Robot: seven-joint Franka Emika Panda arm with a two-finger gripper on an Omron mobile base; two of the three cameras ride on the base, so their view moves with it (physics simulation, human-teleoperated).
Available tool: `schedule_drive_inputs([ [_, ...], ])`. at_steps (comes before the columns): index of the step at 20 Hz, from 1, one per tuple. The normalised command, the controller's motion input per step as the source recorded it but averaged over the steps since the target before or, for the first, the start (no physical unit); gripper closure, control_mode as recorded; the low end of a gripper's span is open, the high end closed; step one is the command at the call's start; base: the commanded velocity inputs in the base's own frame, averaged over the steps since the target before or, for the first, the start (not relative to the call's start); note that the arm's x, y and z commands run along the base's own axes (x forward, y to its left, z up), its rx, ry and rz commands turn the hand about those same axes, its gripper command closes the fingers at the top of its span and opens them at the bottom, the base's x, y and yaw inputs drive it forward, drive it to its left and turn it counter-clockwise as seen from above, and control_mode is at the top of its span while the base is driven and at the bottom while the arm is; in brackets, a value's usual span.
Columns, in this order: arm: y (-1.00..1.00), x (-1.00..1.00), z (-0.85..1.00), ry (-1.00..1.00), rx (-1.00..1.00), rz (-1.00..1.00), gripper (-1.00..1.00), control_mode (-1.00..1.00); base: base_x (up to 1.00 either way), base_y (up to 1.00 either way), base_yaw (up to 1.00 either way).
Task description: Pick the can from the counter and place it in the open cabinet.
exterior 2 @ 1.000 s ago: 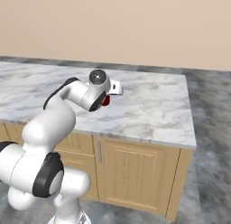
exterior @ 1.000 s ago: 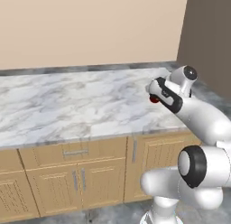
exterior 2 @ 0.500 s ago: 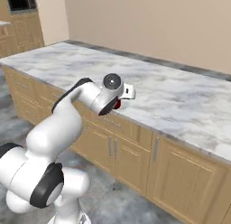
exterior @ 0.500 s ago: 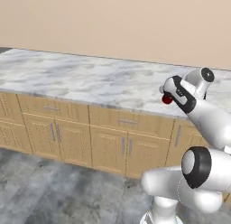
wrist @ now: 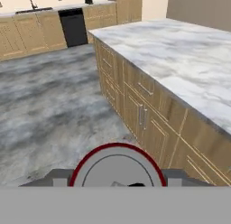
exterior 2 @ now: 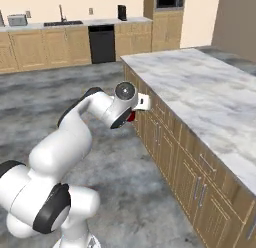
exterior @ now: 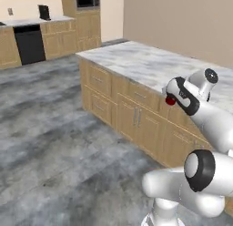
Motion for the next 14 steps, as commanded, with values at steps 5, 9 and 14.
schedule_drive_inputs([
  [5, 0.00, 0.00, 0.00, 0.00, 0.00, 0.00, 1.00, 1.00, -0.02, -0.03, 0.90],
  [9, 0.00, 0.00, 0.00, 0.00, 0.00, 0.00, 1.00, 1.00, -0.07, 0.00, 0.92],
  [14, 0.00, 0.00, 0.00, 0.00, 0.00, 0.00, 1.00, 1.00, -0.08, -0.43, 0.73],
])
